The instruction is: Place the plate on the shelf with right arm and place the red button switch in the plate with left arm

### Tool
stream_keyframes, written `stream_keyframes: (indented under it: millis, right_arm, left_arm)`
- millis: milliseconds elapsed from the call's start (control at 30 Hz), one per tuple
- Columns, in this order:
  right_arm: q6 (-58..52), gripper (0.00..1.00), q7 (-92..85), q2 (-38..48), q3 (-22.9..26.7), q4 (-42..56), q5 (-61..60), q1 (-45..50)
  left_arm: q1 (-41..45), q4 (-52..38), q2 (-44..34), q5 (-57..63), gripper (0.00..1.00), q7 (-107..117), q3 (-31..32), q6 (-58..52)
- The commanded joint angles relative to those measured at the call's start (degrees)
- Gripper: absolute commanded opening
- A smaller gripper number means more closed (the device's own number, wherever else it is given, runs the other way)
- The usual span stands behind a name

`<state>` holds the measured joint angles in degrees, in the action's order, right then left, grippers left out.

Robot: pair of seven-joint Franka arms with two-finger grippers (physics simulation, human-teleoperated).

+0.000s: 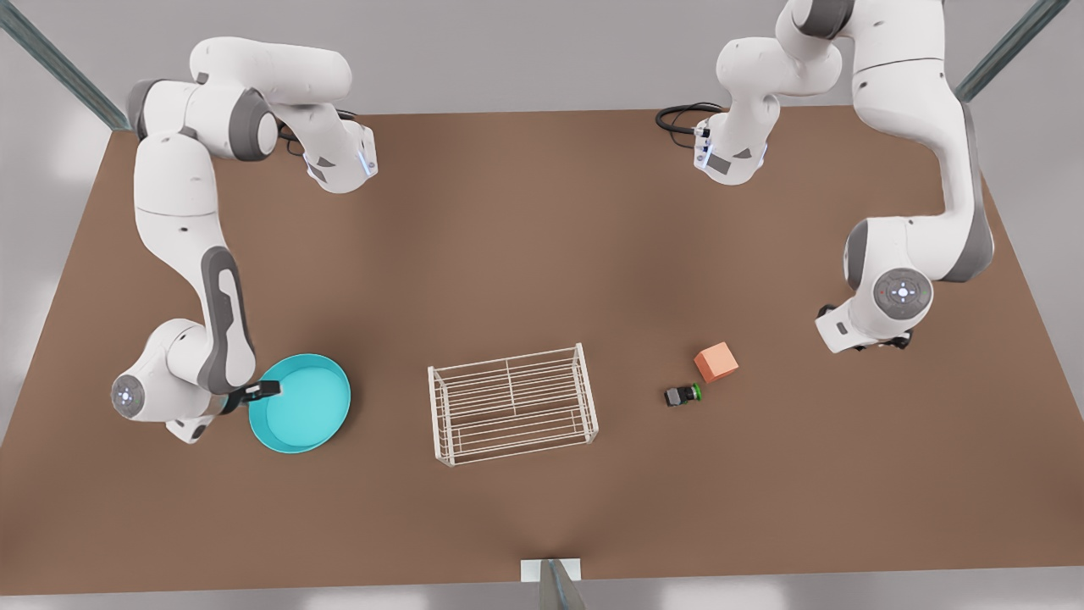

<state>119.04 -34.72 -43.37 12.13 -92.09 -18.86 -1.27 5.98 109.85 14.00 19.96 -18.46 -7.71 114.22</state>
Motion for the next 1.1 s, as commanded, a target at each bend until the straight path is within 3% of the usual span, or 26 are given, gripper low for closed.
stream_keyframes:
  millis: [0,67,100,167,233,367,400,533,767,1067]
  right_arm:
    - [1.9,0.99,-13.01,-0.05,0.09,-0.28,-3.29,-0.4]
    - [0.49,0.99,-11.6,0.21,0.17,-0.28,-4.96,-0.66]
    - [0.49,0.9,-11.34,0.21,0.17,-0.28,-4.96,-0.58]
    - [0.58,0.62,-10.99,0.21,0.17,-0.28,-4.88,-0.4]
    - [1.19,0.59,-11.07,-0.05,0.17,-0.28,-4.7,-0.23]
    - [1.19,0.24,-11.16,-0.05,0.17,-0.28,-4.61,-0.14]
    - [1.19,0.22,-11.34,-0.05,0.17,-0.28,-4.61,-0.22]
    - [1.02,0.17,-10.9,-0.14,0.09,-0.02,-4.61,-0.05]
    - [-6.72,0.18,-9.41,7.33,0.35,0.16,-4.26,0.83]
    - [-16.56,0.19,-4.92,17.52,6.59,0.07,-3.82,9.97]
  left_arm:
    - [-1.14,1.42,-0.64,0.08,1.0,0.8,-0.02,6.63]
    - [-1.58,4.4,-0.99,0.17,1.0,0.18,-0.02,11.38]
    - [-1.58,6.16,-1.43,0.17,1.0,0.09,-0.02,12.96]
    - [-2.02,8.45,-2.22,0.52,1.0,-3.52,-0.02,16.56]
    - [-2.11,9.24,-2.84,0.52,1.0,-3.78,-0.02,18.5]
    - [-2.29,9.15,-3.63,-2.21,1.0,-4.31,-0.11,19.38]
    - [-2.29,9.41,-4.42,-2.21,1.0,-4.48,-0.11,19.03]
    - [-5.1,13.46,-7.76,-2.65,1.0,-8.26,-0.37,20.52]
    - [-6.15,14.34,-2.75,-2.56,1.0,-4.66,-0.28,22.45]
    - [-9.67,11.08,4.19,-2.65,1.0,-5.19,-0.37,22.45]
